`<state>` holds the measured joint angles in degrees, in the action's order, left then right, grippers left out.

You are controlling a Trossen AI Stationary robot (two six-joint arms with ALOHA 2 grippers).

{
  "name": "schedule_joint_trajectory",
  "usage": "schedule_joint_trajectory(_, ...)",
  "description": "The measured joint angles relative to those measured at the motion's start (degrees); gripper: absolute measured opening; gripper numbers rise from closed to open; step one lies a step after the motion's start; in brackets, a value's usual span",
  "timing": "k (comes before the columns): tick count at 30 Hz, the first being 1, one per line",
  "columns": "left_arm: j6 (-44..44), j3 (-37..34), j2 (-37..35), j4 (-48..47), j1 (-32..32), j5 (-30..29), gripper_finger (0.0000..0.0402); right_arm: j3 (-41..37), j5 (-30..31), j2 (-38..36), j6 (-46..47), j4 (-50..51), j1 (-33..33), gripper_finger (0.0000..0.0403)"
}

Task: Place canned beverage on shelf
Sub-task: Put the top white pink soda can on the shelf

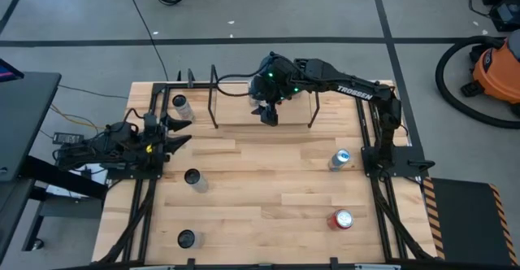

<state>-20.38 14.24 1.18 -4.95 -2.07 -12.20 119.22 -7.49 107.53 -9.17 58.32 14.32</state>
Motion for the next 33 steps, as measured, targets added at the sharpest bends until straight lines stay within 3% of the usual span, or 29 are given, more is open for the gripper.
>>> schedule_joint_trajectory(8,0.85,6.42,7.23,-1.52,0.00,-0.68,0.0309,0.02,3.06,-1.87,-0.49,0.63,-1.66,0.0270)
schedule_joint_trajectory(14,6.40,19.24,17.35,-20.62,-0.56,-13.33,0.0309,0.02,3.21,-2.02,-1.00,2.33,-1.79,0.0270)
schedule_joint_trajectory(17,6.19,24.73,21.83,-28.99,-2.19,-15.81,0.0309,-0.02,3.19,-2.02,-1.03,3.28,-1.79,0.0270)
schedule_joint_trajectory(22,6.10,29.58,27.41,-34.26,-7.13,-16.25,0.0309,-0.02,3.19,-2.02,-1.01,4.49,-1.79,0.0270)
schedule_joint_trajectory(28,5.80,30.83,33.24,-40.84,-17.44,-16.05,0.0309,-0.04,3.19,-2.02,-1.04,4.60,-1.79,0.0270)
schedule_joint_trajectory(33,8.12,32.15,37.60,-43.84,-27.11,-8.71,0.0309,-0.07,3.13,-2.02,-0.92,5.18,-1.79,0.0270)
